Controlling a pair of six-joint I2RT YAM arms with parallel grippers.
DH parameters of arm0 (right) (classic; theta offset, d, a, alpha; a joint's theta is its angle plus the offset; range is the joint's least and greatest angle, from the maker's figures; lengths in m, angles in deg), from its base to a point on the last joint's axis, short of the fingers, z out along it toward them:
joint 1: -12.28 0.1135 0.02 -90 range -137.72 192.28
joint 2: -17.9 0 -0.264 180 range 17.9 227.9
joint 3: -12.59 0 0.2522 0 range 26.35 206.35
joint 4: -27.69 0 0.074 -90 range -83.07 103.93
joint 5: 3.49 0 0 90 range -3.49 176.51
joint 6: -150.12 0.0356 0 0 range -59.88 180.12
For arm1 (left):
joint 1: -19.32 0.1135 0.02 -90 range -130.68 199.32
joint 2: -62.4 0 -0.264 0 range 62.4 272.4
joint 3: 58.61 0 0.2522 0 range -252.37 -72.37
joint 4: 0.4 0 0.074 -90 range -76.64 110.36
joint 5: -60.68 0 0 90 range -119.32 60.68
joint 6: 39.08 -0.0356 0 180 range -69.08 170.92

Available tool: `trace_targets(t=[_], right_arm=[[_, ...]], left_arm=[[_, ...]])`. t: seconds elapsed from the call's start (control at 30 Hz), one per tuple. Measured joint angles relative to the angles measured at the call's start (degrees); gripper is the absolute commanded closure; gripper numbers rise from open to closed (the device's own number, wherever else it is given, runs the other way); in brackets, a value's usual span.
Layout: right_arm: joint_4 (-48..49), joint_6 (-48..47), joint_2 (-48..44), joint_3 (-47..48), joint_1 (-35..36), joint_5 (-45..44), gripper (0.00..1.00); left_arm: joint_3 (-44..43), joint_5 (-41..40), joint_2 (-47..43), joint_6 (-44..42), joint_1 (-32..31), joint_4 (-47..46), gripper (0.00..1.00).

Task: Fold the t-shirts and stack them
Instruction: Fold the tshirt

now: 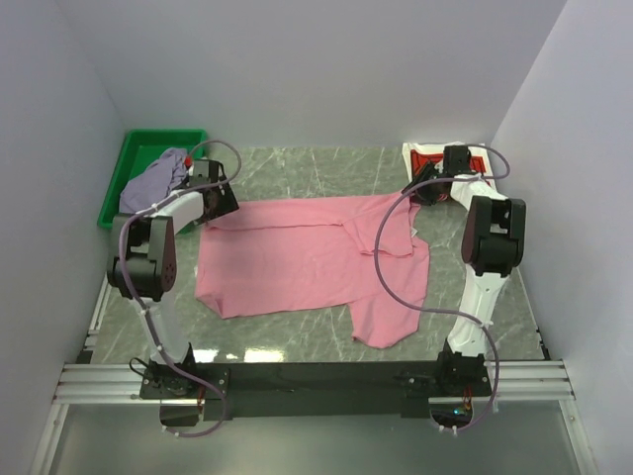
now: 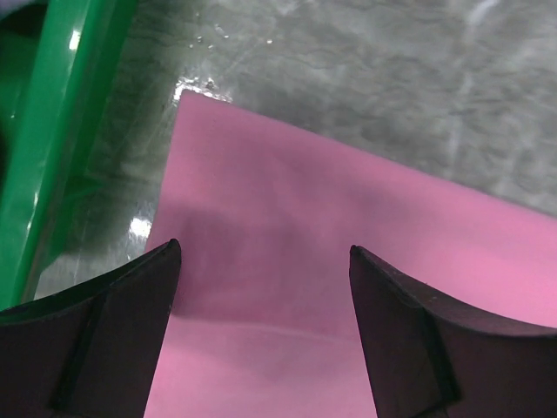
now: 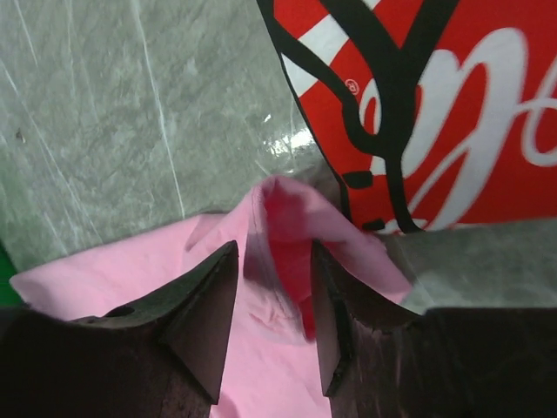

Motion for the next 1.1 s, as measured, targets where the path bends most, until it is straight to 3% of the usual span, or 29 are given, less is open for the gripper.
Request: trace_targets(t=[0.07, 0.3, 0.4, 0.6, 0.67, 0.7, 0.9, 1.1], right_arm=[[0.3, 0.9, 1.5, 0.5, 0.0, 2.0, 0.56], [1.5, 3.2, 5.2, 4.2, -0.1, 4.7, 0.86], [2.3, 4.6, 5.2, 4.2, -0.5, 4.5, 0.93], [4.7, 7.5, 5.2, 2.8, -2.9, 4.2, 0.95], [4.9, 8.1, 5.2, 2.1, -3.4, 4.0, 0.89], [5.0, 8.3, 5.2, 1.7, -3.5, 4.1, 0.81], [5.3, 8.0, 4.9, 1.3, -3.6, 4.9, 0.54], [3.1, 5.3, -2.0, -1.8, -3.1, 2.8, 0.38]], left_arm=[[-1.6, 0.0, 2.8, 0.1, 0.6, 0.6, 0.17], [-6.7, 0.0, 7.8, 0.6, 1.5, 1.5, 0.17], [-8.1, 0.2, 8.9, 1.2, 1.9, 1.5, 0.18], [-9.6, 1.8, 9.9, 2.7, 3.2, 1.2, 0.2], [-9.6, 2.5, 9.9, 3.1, 3.7, 1.0, 0.19], [-9.6, 2.9, 9.9, 3.4, 3.8, 0.9, 0.19], [-9.6, 4.8, 9.6, 3.9, 4.1, 0.5, 0.09], [-9.4, 7.1, 7.1, 4.4, 4.3, 2.7, 0.04]])
